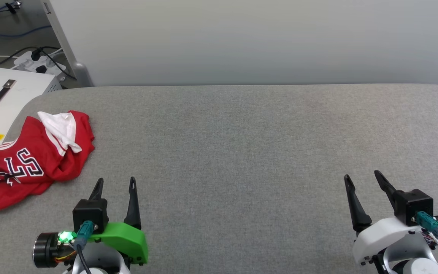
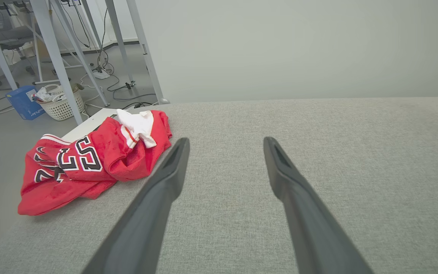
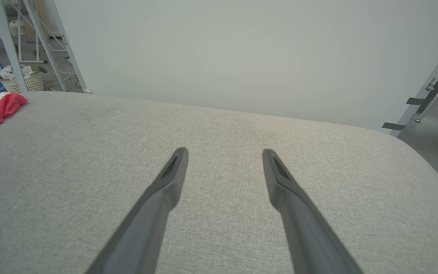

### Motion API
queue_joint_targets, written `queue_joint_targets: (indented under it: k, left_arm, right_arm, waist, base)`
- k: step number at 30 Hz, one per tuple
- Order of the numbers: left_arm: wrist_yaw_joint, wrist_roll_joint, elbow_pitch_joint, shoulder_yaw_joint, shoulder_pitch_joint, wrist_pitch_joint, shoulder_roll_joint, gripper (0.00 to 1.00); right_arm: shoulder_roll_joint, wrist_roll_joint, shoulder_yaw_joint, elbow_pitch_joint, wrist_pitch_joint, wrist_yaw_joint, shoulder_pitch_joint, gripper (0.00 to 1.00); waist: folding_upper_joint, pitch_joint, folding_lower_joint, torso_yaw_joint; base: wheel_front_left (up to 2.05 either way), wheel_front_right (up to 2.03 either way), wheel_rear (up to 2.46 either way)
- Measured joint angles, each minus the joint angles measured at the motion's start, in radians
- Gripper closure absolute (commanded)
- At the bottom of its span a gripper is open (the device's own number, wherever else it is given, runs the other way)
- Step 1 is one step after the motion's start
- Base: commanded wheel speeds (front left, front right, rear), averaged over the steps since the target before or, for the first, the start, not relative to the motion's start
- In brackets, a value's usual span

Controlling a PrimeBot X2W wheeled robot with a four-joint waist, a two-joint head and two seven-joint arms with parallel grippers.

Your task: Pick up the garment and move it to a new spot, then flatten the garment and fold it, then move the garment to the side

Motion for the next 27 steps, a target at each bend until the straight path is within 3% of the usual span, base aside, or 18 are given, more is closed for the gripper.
queue_joint_targets:
  k: [27]
  left_arm:
    - [0.016, -0.026, -0.004, -0.008, 0.000, -0.053, 0.000, 0.00]
  right_arm:
    - [0.000, 0.071, -0.011, -0.035, -0.053, 0.000, 0.001, 0.00]
  waist:
    - [0.0000, 0.006, 0.0000, 0.000]
  base:
    - [0.00, 0.00, 0.00]
